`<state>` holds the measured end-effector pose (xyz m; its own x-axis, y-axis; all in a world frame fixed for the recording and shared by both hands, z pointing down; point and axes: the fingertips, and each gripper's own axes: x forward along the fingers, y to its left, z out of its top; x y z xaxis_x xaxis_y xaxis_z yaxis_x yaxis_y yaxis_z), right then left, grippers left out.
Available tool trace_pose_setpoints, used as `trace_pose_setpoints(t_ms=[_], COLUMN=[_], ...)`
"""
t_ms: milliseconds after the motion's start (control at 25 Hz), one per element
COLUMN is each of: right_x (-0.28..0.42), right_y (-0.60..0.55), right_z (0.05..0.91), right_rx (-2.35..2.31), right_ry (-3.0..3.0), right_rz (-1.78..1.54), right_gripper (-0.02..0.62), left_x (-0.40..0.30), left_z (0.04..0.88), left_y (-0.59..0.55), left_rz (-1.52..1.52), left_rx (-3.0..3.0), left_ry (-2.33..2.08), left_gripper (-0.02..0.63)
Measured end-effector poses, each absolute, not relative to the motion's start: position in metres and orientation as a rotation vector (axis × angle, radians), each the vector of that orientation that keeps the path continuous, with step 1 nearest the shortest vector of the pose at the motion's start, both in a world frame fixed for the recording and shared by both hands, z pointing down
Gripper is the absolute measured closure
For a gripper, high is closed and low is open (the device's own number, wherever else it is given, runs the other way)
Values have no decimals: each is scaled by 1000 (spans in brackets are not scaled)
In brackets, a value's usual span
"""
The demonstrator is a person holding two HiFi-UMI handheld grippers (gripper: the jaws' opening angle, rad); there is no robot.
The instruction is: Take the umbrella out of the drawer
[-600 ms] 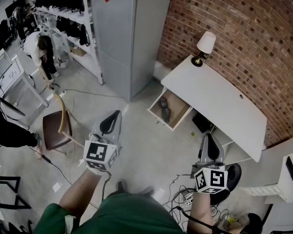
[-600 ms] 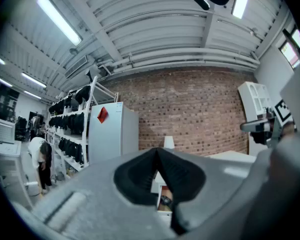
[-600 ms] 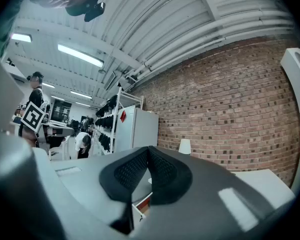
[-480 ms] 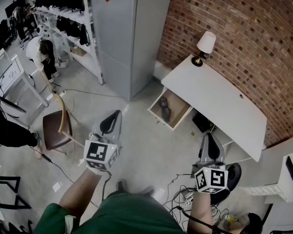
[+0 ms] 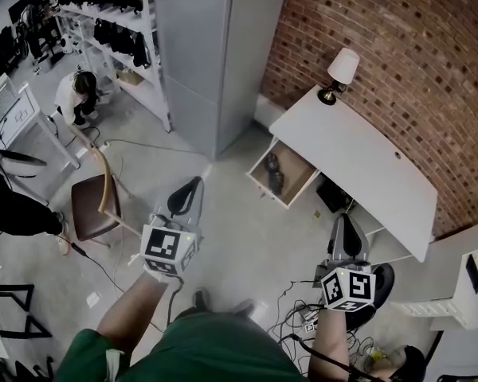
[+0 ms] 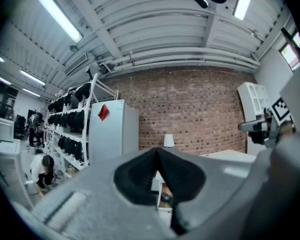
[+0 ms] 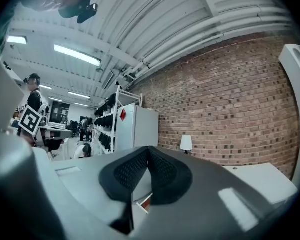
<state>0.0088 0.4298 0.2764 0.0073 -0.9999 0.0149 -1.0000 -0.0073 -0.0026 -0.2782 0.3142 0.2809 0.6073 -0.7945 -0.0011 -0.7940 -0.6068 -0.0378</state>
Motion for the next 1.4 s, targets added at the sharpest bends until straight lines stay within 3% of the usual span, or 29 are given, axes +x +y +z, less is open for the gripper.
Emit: trace_pose_setpoints(t_ms=[440, 760, 880, 920, 1000, 1400], right_x=[-30, 4, 25, 33, 52, 126], right_y=[407, 372, 341, 330, 308, 227], right_z=[300, 336, 347, 350, 357, 383], right_rx=[2213, 2224, 2214, 2205, 2179, 2052], right_ry=[-2118, -2070, -2087, -2097, -2120, -2212], right_rz=[54, 157, 205, 222, 260, 339], right_gripper=[594, 594, 554, 511, 456, 414], left_x=[-323, -290, -271, -262, -243, -166], left_z=[321, 346, 348, 350, 352, 381], left_y=[278, 247, 226, 218, 203, 161], left_rz=[-63, -100, -134, -154, -196, -352], left_rx=[-2849, -2874, -2856, -2859, -2876, -2894], left_ry=[1375, 1359, 1375, 1380, 1384, 1456], left_gripper=[606, 604, 500, 440, 383, 374])
